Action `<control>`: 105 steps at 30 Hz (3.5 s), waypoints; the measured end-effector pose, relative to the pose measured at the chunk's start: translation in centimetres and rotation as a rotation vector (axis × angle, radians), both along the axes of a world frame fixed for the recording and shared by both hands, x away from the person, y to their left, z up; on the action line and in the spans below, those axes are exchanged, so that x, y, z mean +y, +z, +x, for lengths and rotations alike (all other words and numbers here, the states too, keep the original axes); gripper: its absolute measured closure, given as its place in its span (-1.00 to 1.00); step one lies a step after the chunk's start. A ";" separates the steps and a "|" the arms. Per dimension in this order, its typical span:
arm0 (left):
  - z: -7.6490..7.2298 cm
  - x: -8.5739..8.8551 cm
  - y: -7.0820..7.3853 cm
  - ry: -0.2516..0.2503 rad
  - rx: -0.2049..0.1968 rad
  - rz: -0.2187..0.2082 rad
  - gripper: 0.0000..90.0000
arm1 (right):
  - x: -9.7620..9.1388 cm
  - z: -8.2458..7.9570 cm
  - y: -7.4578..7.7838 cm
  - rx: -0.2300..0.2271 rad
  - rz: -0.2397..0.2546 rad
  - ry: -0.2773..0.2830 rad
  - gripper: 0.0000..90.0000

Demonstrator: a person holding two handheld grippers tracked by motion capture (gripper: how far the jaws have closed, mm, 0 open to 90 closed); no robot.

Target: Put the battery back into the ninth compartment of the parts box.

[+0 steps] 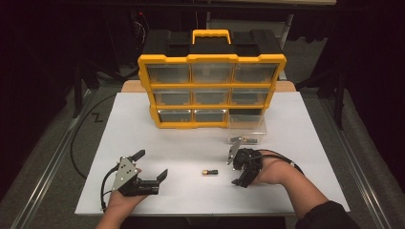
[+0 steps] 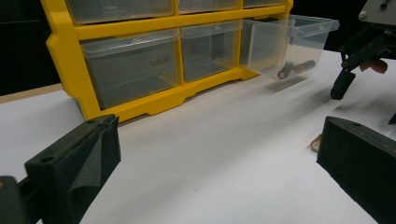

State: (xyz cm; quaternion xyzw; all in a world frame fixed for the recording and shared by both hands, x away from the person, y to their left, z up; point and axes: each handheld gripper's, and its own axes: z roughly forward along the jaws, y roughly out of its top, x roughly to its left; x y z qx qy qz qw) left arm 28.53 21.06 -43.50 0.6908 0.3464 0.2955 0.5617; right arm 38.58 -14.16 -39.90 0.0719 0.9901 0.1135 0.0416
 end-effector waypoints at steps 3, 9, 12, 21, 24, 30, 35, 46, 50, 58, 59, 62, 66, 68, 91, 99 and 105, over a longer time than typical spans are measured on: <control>0.0 0.0 0.0 0.000 0.000 0.000 -1.00 | 0.7 0.0 -0.4 -0.002 0.016 0.026 -0.39; 0.0 0.1 0.0 0.000 0.000 0.001 -1.00 | 1.7 0.1 -0.5 0.002 0.033 0.043 -0.36; 0.0 0.0 0.0 -0.002 0.000 0.001 -1.00 | 2.2 0.1 -0.5 0.004 0.047 0.044 -0.35; 0.0 0.0 0.0 -0.006 0.001 0.004 -1.00 | 3.5 0.3 -0.5 0.009 0.074 0.067 -0.26; 0.0 0.0 0.0 -0.008 0.001 0.006 -1.00 | 3.9 0.3 -0.5 0.009 0.086 0.084 -0.18; 0.0 0.0 0.0 -0.007 0.003 0.006 -1.00 | 4.8 0.3 -0.3 0.017 0.095 0.107 0.11; 0.0 0.0 0.0 -0.008 0.002 0.005 -1.00 | 5.4 0.4 -0.3 0.012 0.101 0.110 0.34; 0.0 0.1 0.0 -0.010 0.005 0.007 -1.00 | 5.9 0.7 -0.6 -0.011 0.099 0.136 0.68; 0.0 0.1 0.0 -0.008 0.002 0.002 -1.00 | 5.9 0.6 -0.5 -0.005 0.091 0.137 0.75; 0.0 0.1 -0.1 -0.008 0.005 0.002 -1.00 | 5.2 0.6 0.3 -0.020 0.105 0.132 0.75; 0.0 0.1 -0.1 -0.007 0.005 0.001 -1.00 | 5.0 0.7 0.4 -0.023 0.103 0.139 0.75; 0.0 0.1 -0.1 -0.010 0.007 0.004 -1.00 | 4.5 0.7 0.7 -0.029 0.099 0.131 0.75; 0.1 0.1 -0.1 -0.009 0.007 0.004 -1.00 | 3.4 0.8 1.0 -0.024 0.096 0.107 0.75; 0.1 0.1 -0.1 -0.009 0.008 0.003 -1.00 | 3.1 0.7 1.1 -0.017 0.097 0.091 0.75; 0.1 0.1 -0.2 -0.009 0.008 0.004 -1.00 | -1.7 0.8 1.5 -0.001 0.080 0.037 0.75; 0.1 0.1 -0.2 -0.008 0.011 0.006 -1.00 | -2.8 0.8 1.6 0.007 0.071 0.023 0.75; 0.1 0.1 -0.2 -0.005 0.010 0.006 -1.00 | -3.3 0.8 1.8 0.002 0.077 0.020 0.75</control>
